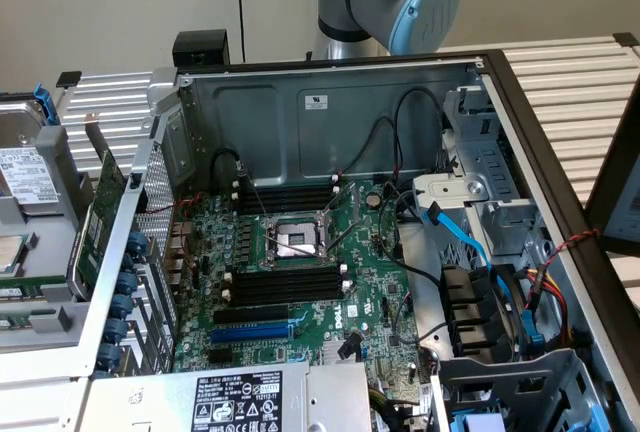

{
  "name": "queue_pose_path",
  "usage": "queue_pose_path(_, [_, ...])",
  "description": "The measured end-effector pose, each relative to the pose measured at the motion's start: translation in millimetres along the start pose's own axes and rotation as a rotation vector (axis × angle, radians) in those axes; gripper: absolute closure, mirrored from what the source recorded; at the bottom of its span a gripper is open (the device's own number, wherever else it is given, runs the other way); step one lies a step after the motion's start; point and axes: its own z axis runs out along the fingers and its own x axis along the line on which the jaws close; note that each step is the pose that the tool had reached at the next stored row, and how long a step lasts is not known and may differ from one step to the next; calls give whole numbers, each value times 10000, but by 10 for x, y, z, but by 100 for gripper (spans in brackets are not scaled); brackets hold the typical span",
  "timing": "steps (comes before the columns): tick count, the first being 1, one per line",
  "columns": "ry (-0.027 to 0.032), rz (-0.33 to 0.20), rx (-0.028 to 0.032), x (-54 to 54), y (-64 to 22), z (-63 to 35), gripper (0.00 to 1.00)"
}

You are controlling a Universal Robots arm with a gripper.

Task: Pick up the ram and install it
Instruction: 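Pick up the ram and move it above insertion slot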

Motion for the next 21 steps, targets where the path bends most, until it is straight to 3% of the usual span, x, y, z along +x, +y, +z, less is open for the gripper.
queue_pose_path(3, [9, -318, 29, 0, 0, 4, 89])
queue_pose_path(5, [17, -498, 48, 0, 1, 9, 76])
queue_pose_path(7, [30, -654, 70, -1, 1, 19, 76])
queue_pose_path(8, [40, -725, 84, -2, 2, 27, 69])
queue_pose_path(12, [60, -1047, 219, -16, 3, 61, 69])
queue_pose_path(15, [62, -1310, 277, -24, 4, 97, 69])
queue_pose_path(21, [80, -1930, 289, -26, 4, 162, 61])
